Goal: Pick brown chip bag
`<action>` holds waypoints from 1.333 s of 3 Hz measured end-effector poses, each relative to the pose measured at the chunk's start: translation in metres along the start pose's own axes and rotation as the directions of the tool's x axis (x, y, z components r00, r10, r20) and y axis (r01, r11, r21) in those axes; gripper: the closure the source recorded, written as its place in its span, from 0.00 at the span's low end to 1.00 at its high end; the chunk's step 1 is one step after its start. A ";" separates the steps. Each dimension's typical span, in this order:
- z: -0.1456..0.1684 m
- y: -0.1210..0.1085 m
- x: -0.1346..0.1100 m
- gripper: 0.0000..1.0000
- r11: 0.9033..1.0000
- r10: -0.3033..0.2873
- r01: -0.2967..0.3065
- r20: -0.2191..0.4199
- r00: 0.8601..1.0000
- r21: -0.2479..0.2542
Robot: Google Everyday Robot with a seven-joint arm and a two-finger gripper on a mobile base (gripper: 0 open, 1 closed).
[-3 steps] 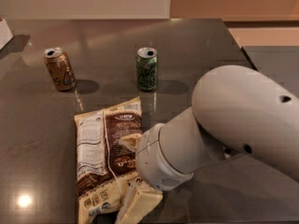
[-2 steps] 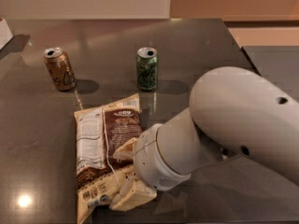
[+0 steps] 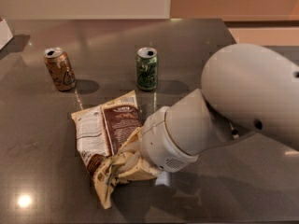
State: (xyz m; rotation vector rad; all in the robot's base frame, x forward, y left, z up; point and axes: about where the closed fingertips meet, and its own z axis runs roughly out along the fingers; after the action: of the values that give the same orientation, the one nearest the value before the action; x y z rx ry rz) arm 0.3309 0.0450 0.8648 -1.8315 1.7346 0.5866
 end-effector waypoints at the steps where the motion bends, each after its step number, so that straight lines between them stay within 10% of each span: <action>1: -0.027 -0.023 -0.008 1.00 1.000 -0.001 0.002 0.033 0.999 -0.028; 4: -0.146 -0.062 -0.049 1.00 0.978 -0.169 0.188 0.194 0.966 -0.085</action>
Offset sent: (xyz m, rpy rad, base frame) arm 0.0561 -0.0502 0.1296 0.1657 0.0333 0.2234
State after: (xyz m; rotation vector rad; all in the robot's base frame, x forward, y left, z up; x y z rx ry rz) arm 0.3811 -0.0114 1.0124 -1.9122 1.4233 0.7595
